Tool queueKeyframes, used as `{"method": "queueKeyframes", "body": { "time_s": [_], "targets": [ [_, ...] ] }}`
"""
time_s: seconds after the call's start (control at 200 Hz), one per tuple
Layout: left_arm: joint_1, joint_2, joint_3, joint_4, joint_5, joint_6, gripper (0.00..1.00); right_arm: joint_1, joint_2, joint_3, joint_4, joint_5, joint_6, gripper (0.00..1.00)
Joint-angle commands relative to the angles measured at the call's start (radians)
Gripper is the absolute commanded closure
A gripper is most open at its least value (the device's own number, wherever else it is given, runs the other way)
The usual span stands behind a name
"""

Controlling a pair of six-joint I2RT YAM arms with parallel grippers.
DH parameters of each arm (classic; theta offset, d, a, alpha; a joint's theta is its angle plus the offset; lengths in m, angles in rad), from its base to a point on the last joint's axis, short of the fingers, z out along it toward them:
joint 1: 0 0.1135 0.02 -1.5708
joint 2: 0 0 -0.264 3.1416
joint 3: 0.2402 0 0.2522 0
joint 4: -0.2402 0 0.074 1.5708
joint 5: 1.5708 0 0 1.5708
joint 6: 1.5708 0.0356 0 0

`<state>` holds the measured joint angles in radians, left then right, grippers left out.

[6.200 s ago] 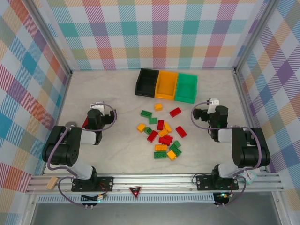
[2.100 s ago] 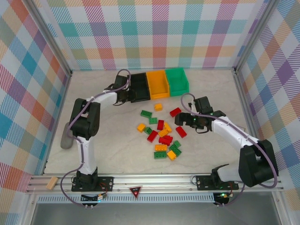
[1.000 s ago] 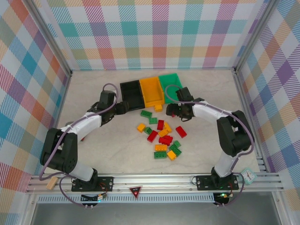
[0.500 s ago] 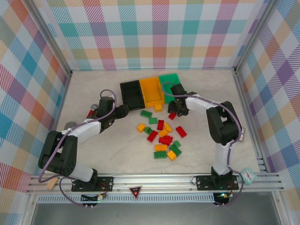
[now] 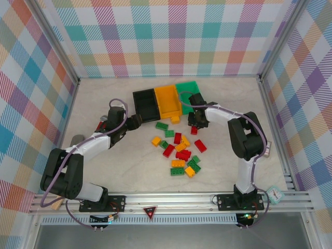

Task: Sort the legos into containers by color
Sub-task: Pick up the lego from the center of the table, then place the lego in the container.

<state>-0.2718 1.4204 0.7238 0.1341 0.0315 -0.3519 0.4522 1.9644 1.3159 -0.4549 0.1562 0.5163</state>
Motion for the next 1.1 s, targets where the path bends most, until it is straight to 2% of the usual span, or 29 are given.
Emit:
{"method": "queueKeyframes", "body": {
  "time_s": [0.0, 0.165, 0.505, 0.71, 0.735, 0.8, 0.845, 1.095],
  "targets": [
    [0.008, -0.028, -0.011, 0.013, -0.020, -0.004, 0.33, 0.009, -0.041, -0.030, 0.000, -0.026, 0.005, 0.72],
    [0.008, -0.033, -0.013, 0.003, -0.047, -0.008, 0.33, 0.002, -0.059, 0.049, -0.038, -0.004, -0.052, 0.72],
    [0.010, -0.014, -0.008, 0.007, -0.047, -0.015, 0.33, -0.066, 0.181, 0.708, -0.324, 0.002, -0.213, 0.69],
    [0.012, -0.027, -0.013, 0.006, -0.064, -0.010, 0.33, -0.070, 0.334, 0.932, -0.378, 0.062, -0.260, 0.65],
    [0.013, -0.026, -0.014, 0.007, -0.067, -0.011, 0.33, -0.070, 0.347, 0.945, -0.378, 0.053, -0.269, 0.63],
    [0.013, -0.029, -0.016, 0.008, -0.073, -0.014, 0.33, -0.067, 0.367, 0.965, -0.388, 0.027, -0.270, 0.45],
    [0.013, -0.028, -0.017, 0.009, -0.070, -0.016, 0.33, -0.066, 0.357, 0.947, -0.383, 0.014, -0.268, 0.39],
    [0.015, -0.017, -0.015, 0.010, -0.067, -0.027, 0.33, -0.021, 0.144, 0.593, -0.250, -0.084, -0.290, 0.34]
  ]
}}
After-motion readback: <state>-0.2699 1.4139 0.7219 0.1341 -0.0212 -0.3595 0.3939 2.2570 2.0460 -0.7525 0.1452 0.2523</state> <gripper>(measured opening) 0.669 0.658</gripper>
